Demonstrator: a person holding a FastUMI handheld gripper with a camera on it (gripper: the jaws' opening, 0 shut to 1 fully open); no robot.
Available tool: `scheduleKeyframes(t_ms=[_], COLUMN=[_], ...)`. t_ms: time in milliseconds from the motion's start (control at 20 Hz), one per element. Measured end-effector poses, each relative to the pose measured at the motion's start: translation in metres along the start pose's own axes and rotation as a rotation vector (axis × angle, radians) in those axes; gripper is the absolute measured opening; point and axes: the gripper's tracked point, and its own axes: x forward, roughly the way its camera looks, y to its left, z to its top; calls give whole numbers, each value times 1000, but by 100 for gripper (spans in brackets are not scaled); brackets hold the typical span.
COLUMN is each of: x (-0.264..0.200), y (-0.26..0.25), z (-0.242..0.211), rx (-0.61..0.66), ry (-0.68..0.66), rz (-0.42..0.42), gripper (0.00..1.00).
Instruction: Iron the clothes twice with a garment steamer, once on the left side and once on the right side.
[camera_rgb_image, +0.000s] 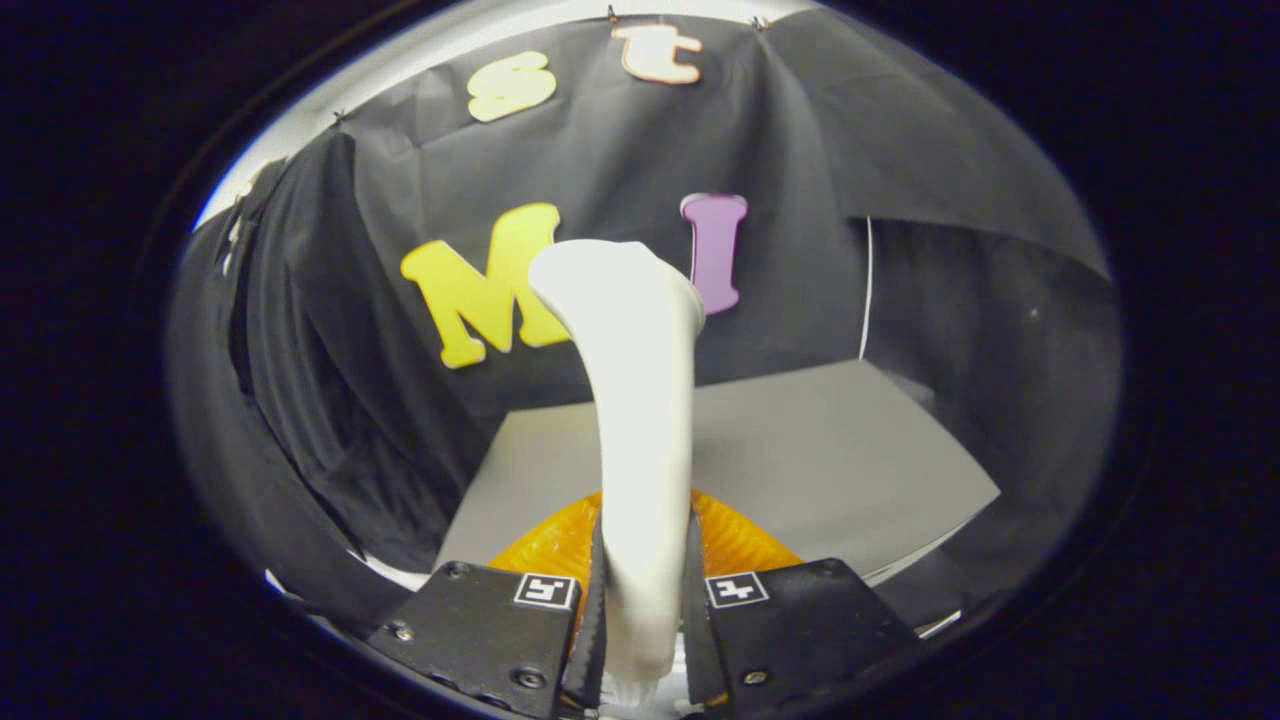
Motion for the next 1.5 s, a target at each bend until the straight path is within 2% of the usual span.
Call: scheduleKeyframes(t_ms=[150, 400, 800, 950, 1200, 1500], x=[-39, -113, -172, -176, -154, -122], y=[29, 118, 242, 285, 336, 359], z=[33, 86, 146, 156, 169, 170], rx=[-5, -36, -84, -102, -118, -155], ry=[-119, -305, -521, -539, -525, -480], rz=[27, 75, 105, 122, 112, 83], gripper=[34, 34, 34, 34, 34, 34])
